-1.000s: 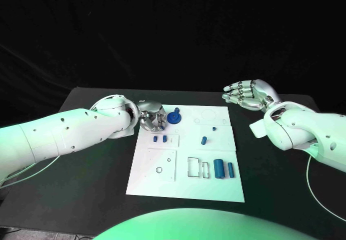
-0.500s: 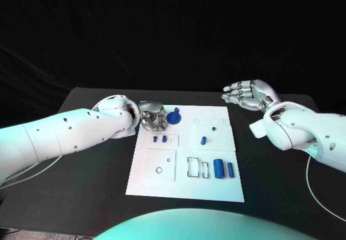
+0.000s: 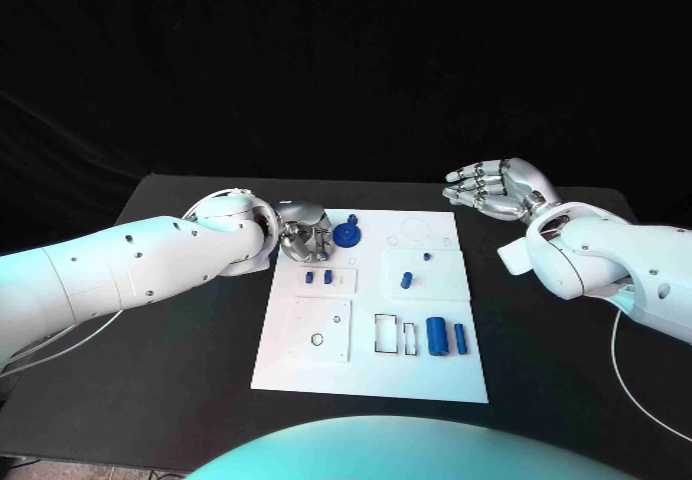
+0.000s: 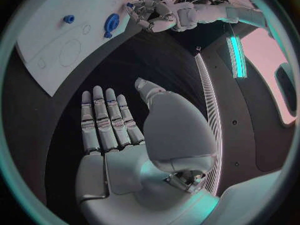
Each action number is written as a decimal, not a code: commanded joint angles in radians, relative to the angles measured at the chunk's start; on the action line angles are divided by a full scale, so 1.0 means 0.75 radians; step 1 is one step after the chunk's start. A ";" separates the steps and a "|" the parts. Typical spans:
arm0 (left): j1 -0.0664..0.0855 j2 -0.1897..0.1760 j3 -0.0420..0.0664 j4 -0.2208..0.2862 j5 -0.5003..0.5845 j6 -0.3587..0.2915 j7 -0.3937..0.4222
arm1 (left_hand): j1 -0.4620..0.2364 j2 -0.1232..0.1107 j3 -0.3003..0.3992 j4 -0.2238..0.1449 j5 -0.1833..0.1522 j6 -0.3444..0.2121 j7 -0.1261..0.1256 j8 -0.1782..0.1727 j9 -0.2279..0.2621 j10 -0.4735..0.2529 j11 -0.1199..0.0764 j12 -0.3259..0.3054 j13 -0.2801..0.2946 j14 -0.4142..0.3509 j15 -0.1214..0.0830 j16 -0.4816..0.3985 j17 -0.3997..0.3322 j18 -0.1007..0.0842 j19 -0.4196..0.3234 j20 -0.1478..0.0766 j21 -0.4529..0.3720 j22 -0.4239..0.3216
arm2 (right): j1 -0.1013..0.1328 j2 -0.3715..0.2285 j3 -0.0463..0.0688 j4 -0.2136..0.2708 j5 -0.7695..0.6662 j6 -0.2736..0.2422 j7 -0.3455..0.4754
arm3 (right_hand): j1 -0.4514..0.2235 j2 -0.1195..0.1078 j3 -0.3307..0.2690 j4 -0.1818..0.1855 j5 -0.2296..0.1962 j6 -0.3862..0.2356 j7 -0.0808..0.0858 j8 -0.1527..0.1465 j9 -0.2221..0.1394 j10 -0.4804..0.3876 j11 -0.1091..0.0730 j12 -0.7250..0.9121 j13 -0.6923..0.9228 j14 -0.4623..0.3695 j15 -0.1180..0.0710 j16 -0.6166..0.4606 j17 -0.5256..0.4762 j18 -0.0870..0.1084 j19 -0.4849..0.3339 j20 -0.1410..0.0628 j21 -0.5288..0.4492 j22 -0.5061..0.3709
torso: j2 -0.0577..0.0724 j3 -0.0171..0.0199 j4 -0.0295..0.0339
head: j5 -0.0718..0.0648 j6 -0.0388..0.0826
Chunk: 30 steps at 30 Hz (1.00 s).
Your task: Assemble the parts on the task board
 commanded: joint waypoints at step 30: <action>-0.007 -0.011 -0.004 0.006 -0.001 -0.013 -0.018 | -0.071 -0.045 -0.005 0.033 -0.001 -0.105 0.032 -0.103 -0.034 -0.024 0.027 -0.068 -0.004 -0.045 0.024 -0.016 -0.060 0.002 -0.039 0.023 -0.048 -0.048 | -0.002 -0.004 0.000 0.003 -0.013 0.015 0.006 | -0.010 0.010 -0.003 -0.009 0.006 0.011 0.108 -0.009 -0.003 0.007 0.007 -0.011 -0.001 -0.002 0.010 -0.006 -0.004 0.013 0.006 -0.001 0.001 -0.005 | 0.000 0.0001 0.0012 | 0.000 0.001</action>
